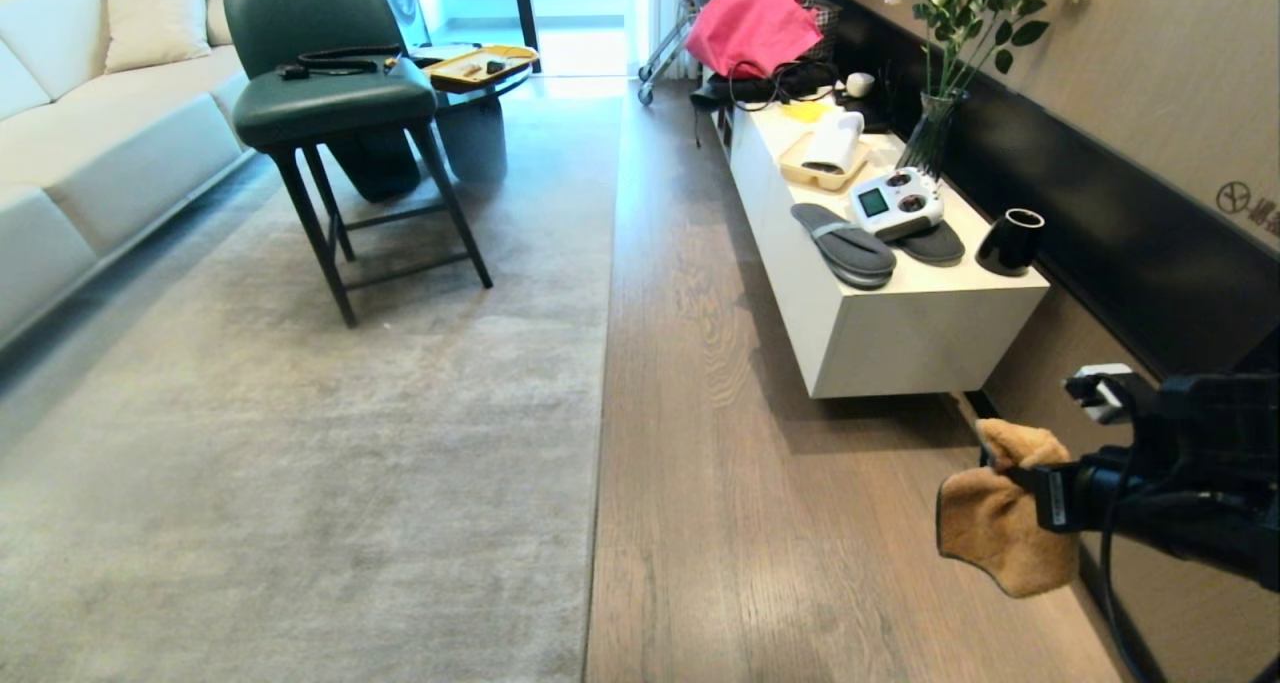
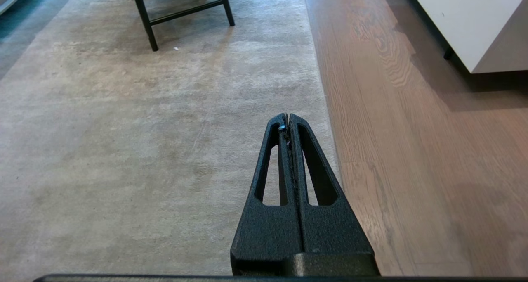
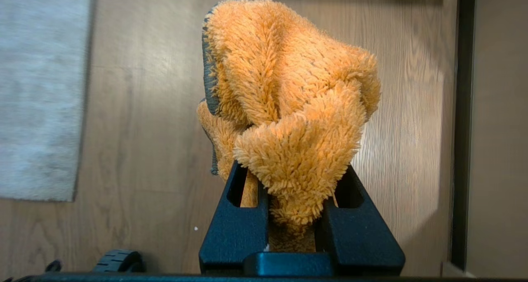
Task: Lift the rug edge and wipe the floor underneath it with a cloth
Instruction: Put down the rag
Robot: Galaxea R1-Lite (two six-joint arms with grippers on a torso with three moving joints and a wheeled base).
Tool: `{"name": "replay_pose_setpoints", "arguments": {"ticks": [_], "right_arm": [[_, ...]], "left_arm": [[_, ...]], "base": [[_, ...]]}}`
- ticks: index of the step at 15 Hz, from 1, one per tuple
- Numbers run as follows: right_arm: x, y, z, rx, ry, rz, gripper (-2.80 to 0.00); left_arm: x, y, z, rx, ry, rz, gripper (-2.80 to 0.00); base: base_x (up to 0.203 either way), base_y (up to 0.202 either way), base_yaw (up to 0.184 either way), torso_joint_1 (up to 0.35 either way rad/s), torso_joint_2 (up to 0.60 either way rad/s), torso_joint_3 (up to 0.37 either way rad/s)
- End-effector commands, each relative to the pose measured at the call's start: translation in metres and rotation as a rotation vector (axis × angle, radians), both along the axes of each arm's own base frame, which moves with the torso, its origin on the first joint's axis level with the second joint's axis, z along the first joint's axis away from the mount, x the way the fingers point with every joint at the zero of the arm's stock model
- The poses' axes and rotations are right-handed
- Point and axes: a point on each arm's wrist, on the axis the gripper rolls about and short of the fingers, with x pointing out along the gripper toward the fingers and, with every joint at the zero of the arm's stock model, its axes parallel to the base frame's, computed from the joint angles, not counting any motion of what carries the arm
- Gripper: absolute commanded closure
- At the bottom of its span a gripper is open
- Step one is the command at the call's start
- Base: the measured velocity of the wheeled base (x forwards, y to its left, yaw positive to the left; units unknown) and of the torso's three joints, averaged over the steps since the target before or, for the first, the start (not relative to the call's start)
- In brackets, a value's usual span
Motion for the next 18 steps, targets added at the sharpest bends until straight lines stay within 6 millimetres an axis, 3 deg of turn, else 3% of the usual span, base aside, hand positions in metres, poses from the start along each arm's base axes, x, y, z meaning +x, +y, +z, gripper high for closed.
{"name": "replay_pose_setpoints", "arguments": {"ticks": [1, 8, 15, 18], "right_arm": [[0.023, -0.01, -0.041, 0.006, 0.129, -0.034, 0.0], [0.081, -0.021, -0.103, 0.008, 0.171, -0.059, 0.0], [0.091, -0.021, -0.156, -0.03, 0.285, -0.087, 0.0], [0.101, -0.023, -0.164, -0.089, 0.281, -0.144, 0.0]], "left_arm": [[0.0, 0.0, 0.0, 0.0, 0.0, 0.001, 0.0], [0.0, 0.0, 0.0, 0.0, 0.0, 0.002, 0.0], [0.0, 0.0, 0.0, 0.0, 0.0, 0.0, 0.0], [0.0, 0.0, 0.0, 0.0, 0.0, 0.001, 0.0]], "base": [[0.0, 0.0, 0.0, 0.0, 0.0, 0.0], [0.0, 0.0, 0.0, 0.0, 0.0, 0.0], [0.0, 0.0, 0.0, 0.0, 0.0, 0.0], [0.0, 0.0, 0.0, 0.0, 0.0, 0.0]]}}
